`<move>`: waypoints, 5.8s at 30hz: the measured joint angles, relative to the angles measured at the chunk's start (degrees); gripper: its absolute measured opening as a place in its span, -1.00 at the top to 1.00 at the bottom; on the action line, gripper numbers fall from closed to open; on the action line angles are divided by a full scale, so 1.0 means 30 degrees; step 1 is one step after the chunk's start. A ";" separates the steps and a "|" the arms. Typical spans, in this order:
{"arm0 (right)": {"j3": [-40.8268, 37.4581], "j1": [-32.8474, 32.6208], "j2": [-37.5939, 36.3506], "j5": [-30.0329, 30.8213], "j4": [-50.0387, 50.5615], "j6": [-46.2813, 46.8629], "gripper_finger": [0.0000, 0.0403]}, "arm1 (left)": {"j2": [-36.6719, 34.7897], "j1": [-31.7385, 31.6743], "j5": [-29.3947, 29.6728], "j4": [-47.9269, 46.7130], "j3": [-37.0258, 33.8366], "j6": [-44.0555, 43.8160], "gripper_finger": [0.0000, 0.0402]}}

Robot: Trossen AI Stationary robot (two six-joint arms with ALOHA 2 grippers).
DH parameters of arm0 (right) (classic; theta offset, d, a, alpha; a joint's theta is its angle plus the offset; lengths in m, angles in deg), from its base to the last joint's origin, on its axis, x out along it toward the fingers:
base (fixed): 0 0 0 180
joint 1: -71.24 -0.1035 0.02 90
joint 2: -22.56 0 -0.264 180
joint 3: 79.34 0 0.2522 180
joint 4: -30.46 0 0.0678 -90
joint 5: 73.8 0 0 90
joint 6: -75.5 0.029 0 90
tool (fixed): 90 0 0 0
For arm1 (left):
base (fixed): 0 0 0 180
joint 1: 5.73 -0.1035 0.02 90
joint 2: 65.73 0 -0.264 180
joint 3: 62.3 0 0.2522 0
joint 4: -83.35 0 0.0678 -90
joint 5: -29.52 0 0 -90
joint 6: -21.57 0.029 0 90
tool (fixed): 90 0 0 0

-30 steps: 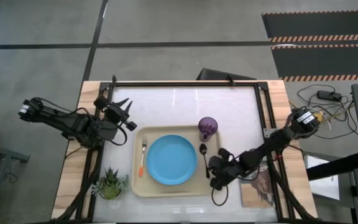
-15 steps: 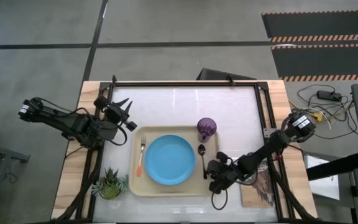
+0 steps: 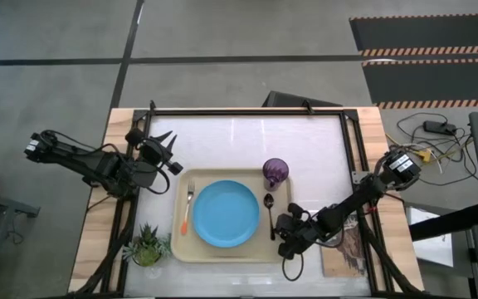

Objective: Pick and place plate/cup/fork/spoon on tray
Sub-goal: Put the black spoon on the white tray to the right side of the blue plate, then adjust the white tray

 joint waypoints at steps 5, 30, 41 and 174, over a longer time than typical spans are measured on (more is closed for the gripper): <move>0.0000 0.0041 0.0000 0.0621 -0.0531 -0.0442 0.96 | 0.0000 0.0002 0.0000 0.0027 0.0000 0.0000 0.71; 0.0004 0.0041 0.1418 0.1133 -0.3275 -0.1695 0.96 | -0.0001 0.0000 0.0007 0.0034 0.0000 0.0006 0.71; -0.0015 0.0638 0.0731 0.0937 -0.2868 -0.2832 0.96 | -0.0007 0.0002 0.0007 0.0281 0.0000 0.0008 0.71; 0.1348 0.2251 0.0109 0.3646 1.1243 -0.1459 0.96 | 1.3078 -1.0015 -1.5446 0.1674 0.0087 0.6411 1.00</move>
